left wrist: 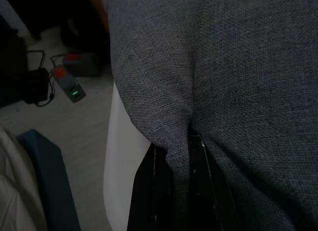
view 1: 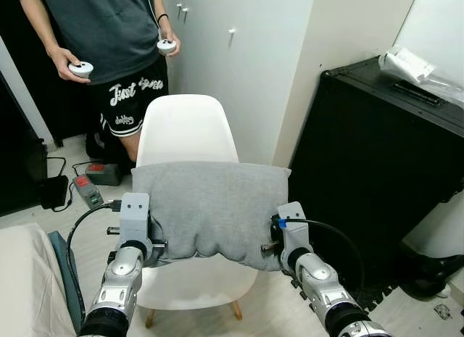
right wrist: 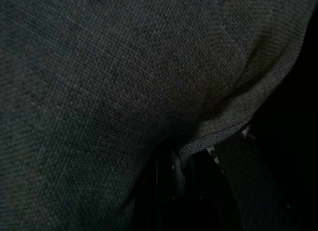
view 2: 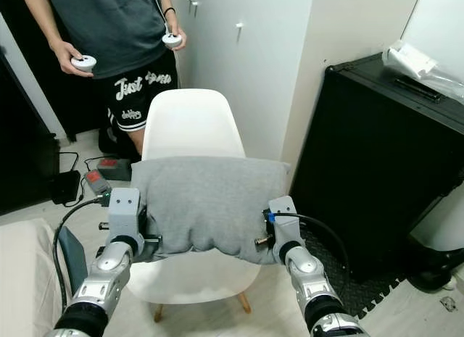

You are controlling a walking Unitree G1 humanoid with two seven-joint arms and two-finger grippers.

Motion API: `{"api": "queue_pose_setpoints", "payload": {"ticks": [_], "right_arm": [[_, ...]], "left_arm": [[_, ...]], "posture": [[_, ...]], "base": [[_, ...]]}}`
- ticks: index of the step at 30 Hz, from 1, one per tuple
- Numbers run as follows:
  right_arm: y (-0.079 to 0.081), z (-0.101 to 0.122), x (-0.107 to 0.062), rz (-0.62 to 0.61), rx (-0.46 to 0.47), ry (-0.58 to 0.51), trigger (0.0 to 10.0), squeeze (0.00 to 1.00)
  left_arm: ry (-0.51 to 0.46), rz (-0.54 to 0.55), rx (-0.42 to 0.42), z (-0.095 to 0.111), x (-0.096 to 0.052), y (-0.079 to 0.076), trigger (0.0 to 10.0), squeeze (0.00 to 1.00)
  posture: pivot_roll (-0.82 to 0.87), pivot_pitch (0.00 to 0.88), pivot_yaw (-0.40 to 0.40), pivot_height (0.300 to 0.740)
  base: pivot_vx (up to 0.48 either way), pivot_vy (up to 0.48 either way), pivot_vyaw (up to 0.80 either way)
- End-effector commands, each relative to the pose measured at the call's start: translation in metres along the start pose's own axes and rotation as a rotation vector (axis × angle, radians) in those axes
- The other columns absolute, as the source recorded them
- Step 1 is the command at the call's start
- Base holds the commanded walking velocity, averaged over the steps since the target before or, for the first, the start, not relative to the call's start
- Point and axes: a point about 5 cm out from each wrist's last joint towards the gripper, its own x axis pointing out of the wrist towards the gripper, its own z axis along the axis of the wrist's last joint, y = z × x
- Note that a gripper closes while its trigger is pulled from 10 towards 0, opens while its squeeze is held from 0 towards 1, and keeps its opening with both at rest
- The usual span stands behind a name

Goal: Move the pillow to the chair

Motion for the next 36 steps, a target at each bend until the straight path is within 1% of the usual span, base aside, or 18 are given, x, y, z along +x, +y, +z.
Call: {"api": "queue_pose_setpoints", "payload": {"ticks": [1, 20, 30, 36], "right_arm": [[0.0043, 0.0067, 0.0018, 0.016, 0.004, -0.047, 10.0, 0.0], [0.0022, 0.0082, 0.0022, 0.017, -0.011, -0.047, 10.0, 0.0], [-0.0013, 0.0108, 0.0026, 0.019, -0.025, -0.049, 10.0, 0.0], [-0.0002, 0.0144, 0.0045, 0.033, -0.03, -0.055, 10.0, 0.0]], "left_arm": [[-0.013, -0.036, 0.011, 0.003, 0.0004, -0.0083, 10.0, 0.0], [-0.012, -0.03, 0.003, 0.0022, 0.0001, -0.0092, 10.0, 0.0], [-0.013, -0.027, -0.008, 0.0018, 0.0003, -0.0121, 10.0, 0.0], [-0.015, -0.02, -0.011, 0.0011, -0.0004, -0.011, 10.0, 0.0]], "posture": [[-0.02, 0.054, -0.005, 0.654], [-0.02, 0.055, -0.016, 0.654], [-0.03, 0.045, -0.029, 0.654], [-0.03, 0.036, -0.037, 0.654]], "base": [[0.0, 0.0, 0.0], [0.0, 0.0, 0.0], [0.0, 0.0, 0.0], [0.0, 0.0, 0.0]]}}
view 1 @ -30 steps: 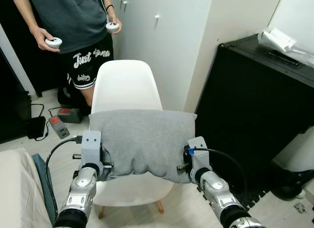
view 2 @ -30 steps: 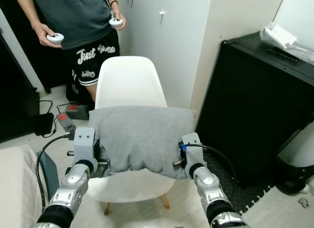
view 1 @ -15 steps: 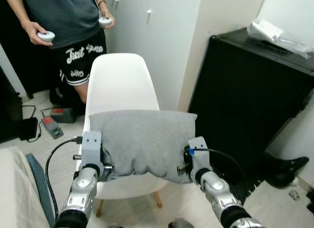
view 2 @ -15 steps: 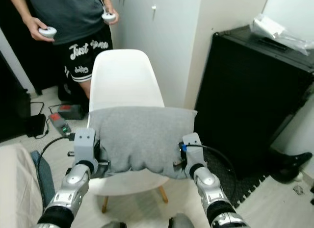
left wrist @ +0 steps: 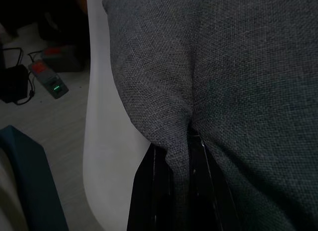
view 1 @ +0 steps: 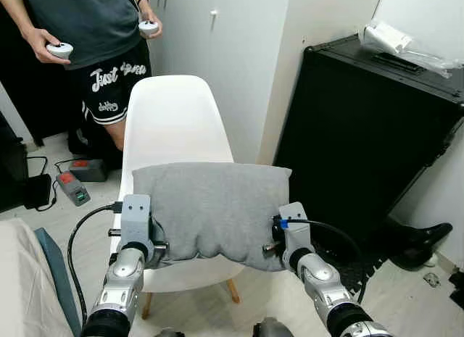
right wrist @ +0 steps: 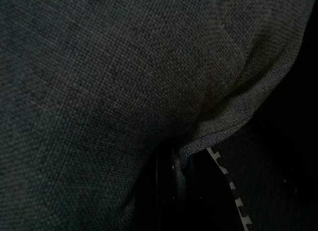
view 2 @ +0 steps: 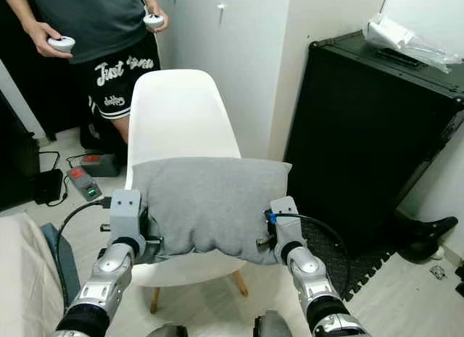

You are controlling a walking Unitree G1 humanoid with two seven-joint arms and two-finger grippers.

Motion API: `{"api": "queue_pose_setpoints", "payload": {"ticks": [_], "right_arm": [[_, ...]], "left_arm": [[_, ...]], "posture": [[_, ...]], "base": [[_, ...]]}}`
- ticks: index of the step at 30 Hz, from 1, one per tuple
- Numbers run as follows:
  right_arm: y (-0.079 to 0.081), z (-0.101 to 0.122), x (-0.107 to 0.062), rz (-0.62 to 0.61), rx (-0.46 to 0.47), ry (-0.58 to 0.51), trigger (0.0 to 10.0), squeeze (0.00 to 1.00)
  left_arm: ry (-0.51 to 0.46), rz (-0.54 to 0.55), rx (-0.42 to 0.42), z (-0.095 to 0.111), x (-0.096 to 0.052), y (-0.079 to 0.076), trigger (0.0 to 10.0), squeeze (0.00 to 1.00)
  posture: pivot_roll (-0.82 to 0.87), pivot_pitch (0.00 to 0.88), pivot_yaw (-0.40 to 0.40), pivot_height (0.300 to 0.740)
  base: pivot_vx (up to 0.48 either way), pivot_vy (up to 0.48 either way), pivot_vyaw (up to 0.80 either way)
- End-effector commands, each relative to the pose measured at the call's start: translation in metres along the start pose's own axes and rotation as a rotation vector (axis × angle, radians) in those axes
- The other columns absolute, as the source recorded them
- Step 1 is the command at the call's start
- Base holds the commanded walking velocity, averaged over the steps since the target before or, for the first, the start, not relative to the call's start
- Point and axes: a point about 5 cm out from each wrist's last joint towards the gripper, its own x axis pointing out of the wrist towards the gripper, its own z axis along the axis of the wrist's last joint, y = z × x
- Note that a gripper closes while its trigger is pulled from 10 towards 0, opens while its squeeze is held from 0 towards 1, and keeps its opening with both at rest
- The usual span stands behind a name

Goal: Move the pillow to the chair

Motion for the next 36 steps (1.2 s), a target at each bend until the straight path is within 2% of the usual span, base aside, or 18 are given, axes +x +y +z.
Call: {"api": "queue_pose_setpoints", "payload": {"ticks": [1, 10, 23, 31, 36], "right_arm": [[0.005, 0.013, 0.006, 0.032, -0.016, -0.053, 10.0, 0.0], [0.007, 0.017, 0.007, 0.055, -0.024, -0.06, 10.0, 0.0], [0.006, 0.021, 0.01, 0.074, -0.065, -0.054, 10.0, 0.0], [0.004, 0.03, 0.013, 0.1, -0.109, -0.059, 10.0, 0.0], [-0.003, 0.045, 0.019, 0.104, -0.143, -0.06, 10.0, 0.0]], "left_arm": [[-0.021, -0.021, 0.003, 0.003, 0.001, -0.007, 10.0, 0.0], [-0.025, -0.011, -0.001, 0.003, 0.0, -0.005, 10.0, 0.0], [-0.021, -0.011, 0.004, 0.003, 0.001, -0.004, 10.0, 0.0], [-0.03, -0.012, 0.011, 0.008, 0.005, -0.003, 10.0, 0.0], [-0.033, -0.022, 0.031, 0.017, 0.015, -0.002, 10.0, 0.0]], "posture": [[-0.03, 0.036, -0.037, 0.654], [-0.03, 0.027, -0.051, 0.624], [-0.02, 0.049, -0.052, 0.624], [-0.02, 0.075, -0.062, 0.624], [-0.01, 0.126, -0.069, 0.624]], "base": [[0.0, 0.0, 0.0], [0.0, 0.0, 0.0], [0.0, 0.0, 0.0], [0.0, 0.0, 0.0], [0.0, 0.0, 0.0]]}}
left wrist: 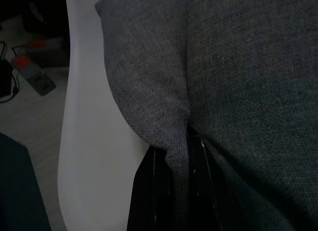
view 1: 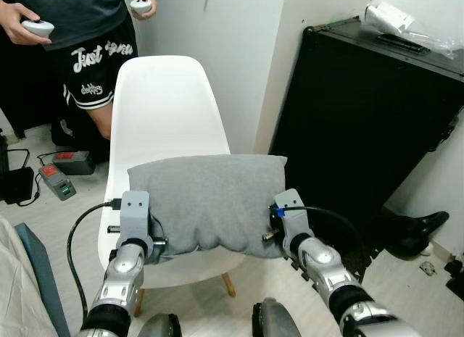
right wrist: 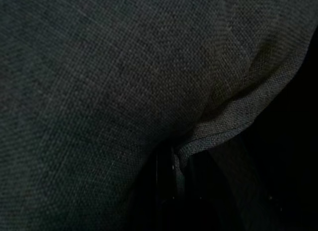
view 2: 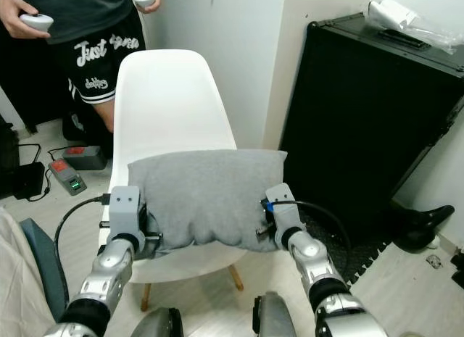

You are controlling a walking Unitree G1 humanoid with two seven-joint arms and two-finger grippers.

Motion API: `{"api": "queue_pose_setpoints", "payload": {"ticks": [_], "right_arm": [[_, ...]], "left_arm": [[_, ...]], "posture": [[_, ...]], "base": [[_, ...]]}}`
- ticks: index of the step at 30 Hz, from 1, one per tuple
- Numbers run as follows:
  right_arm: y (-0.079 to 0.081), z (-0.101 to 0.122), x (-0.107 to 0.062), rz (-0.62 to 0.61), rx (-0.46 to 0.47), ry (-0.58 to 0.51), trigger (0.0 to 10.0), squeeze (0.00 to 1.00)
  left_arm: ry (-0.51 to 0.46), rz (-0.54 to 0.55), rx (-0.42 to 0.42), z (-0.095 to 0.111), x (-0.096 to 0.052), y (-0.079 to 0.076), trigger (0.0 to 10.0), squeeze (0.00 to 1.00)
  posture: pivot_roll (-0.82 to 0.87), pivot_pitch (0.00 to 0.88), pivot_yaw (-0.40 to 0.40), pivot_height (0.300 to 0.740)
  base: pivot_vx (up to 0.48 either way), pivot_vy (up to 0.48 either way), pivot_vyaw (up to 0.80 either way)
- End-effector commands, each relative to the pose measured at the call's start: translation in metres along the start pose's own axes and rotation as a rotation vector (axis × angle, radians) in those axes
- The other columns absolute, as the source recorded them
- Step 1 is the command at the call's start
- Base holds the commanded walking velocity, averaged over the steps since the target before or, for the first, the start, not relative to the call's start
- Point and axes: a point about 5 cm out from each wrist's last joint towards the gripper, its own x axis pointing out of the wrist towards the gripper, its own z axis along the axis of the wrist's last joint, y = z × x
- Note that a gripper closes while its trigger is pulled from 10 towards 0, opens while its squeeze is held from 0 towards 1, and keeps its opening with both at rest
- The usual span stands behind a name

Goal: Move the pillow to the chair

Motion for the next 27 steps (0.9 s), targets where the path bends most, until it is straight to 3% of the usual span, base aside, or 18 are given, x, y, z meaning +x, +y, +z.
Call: {"api": "queue_pose_setpoints", "payload": {"ticks": [1, 9, 27], "right_arm": [[0.003, 0.014, 0.006, 0.035, -0.032, -0.034, 10.0, 0.0], [0.001, 0.032, 0.014, 0.05, -0.06, -0.047, 10.0, 0.0], [0.007, 0.041, 0.019, 0.091, -0.043, -0.052, 10.0, 0.0]], "left_arm": [[-0.023, -0.041, 0.019, 0.008, 0.005, -0.006, 10.0, 0.0], [-0.034, -0.054, 0.014, 0.022, 0.016, -0.009, 10.0, 0.0], [-0.026, -0.032, -0.001, 0.027, 0.022, -0.002, 10.0, 0.0]], "posture": [[0.0, 0.149, -0.068, 0.624], [0.0, 0.201, -0.062, 0.624], [-0.02, 0.274, -0.064, 0.624]], "base": [[0.0, 0.0, 0.0], [0.0, 0.0, 0.0], [0.0, 0.0, 0.0]]}}
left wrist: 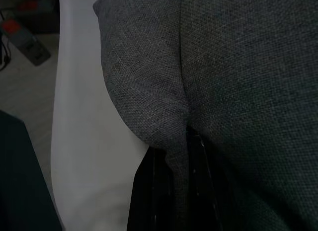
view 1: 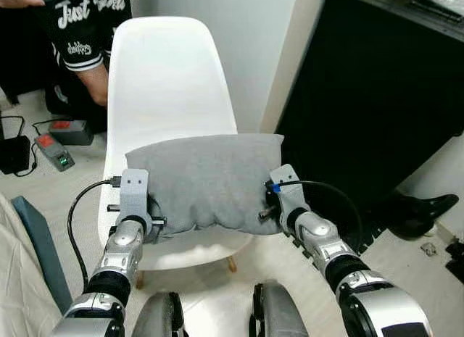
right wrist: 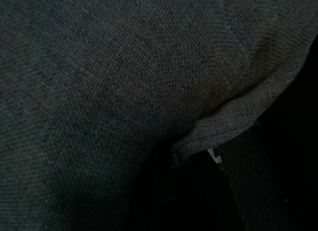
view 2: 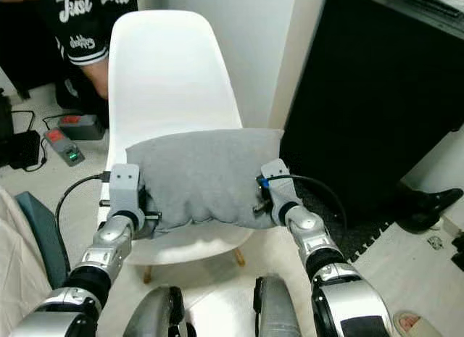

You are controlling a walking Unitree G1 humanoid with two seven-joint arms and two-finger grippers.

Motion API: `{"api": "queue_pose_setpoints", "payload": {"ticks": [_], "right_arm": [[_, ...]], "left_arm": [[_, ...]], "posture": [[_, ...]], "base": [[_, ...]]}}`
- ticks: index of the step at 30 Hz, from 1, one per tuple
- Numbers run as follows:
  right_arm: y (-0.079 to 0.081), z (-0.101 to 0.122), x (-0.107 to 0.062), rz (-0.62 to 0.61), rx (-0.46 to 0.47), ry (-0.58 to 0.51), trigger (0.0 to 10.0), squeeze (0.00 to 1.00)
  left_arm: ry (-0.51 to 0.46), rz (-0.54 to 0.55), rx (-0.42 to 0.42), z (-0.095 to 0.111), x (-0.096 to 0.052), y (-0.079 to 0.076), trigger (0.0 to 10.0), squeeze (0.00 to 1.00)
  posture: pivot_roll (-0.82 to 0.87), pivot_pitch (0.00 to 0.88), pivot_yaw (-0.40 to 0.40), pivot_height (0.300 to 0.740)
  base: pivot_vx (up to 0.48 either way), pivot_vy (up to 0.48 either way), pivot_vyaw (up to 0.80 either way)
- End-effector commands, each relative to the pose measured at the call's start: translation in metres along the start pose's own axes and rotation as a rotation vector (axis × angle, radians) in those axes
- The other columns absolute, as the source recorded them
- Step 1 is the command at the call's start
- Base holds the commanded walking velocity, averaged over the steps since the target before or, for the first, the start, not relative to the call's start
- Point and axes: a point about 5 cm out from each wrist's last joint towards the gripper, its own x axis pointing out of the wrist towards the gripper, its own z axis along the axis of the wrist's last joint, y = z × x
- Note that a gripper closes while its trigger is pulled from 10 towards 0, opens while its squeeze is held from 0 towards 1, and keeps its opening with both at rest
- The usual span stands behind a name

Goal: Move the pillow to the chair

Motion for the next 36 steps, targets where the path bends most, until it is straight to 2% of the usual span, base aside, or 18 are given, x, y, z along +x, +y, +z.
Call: {"api": "queue_pose_setpoints", "payload": {"ticks": [1, 4, 13, 21, 24, 30, 36], "right_arm": [[0.011, 0.007, 0.005, 0.055, -0.003, -0.017, 10.0, 0.0], [0.015, 0.004, 0.005, 0.076, 0.003, -0.022, 10.0, 0.0], [0.016, 0.001, 0.004, 0.076, 0.002, -0.016, 10.0, 0.0], [0.016, 0.014, 0.009, 0.076, -0.01, -0.035, 10.0, 0.0], [0.019, 0.02, 0.011, 0.1, 0.011, -0.06, 10.0, 0.0], [0.023, 0.026, 0.015, 0.113, -0.016, -0.057, 10.0, 0.0], [0.019, 0.039, 0.019, 0.09, -0.018, -0.074, 10.0, 0.0]], "left_arm": [[-0.033, -0.044, 0.005, 0.007, 0.002, -0.009, 10.0, 0.0], [-0.036, -0.045, 0.002, 0.007, 0.002, -0.009, 10.0, 0.0], [-0.033, -0.055, 0.001, 0.006, 0.002, -0.013, 10.0, 0.0], [-0.037, -0.027, -0.012, 0.013, 0.006, -0.008, 10.0, 0.0], [-0.04, -0.024, -0.028, 0.016, 0.009, -0.009, 10.0, 0.0], [-0.042, -0.031, -0.027, 0.02, 0.011, -0.011, 10.0, 0.0], [-0.076, -0.033, -0.026, 0.035, 0.017, -0.015, 10.0, 0.0]], "posture": [[-0.02, 0.274, -0.064, 0.624], [-0.02, 0.284, -0.063, 0.604], [-0.02, 0.307, -0.062, 0.594], [-0.02, 0.325, -0.069, 0.594], [-0.02, 0.321, -0.073, 0.594], [-0.01, 0.319, -0.077, 0.594], [-0.01, 0.313, -0.078, 0.594]], "base": [[0.0, 0.0, 0.0], [0.0, 0.0, 0.0], [0.0, 0.0, 0.0], [0.0, 0.0, 0.0], [0.0, 0.0, 0.0], [0.0, 0.0, 0.0], [0.0, 0.0, 0.0]]}}
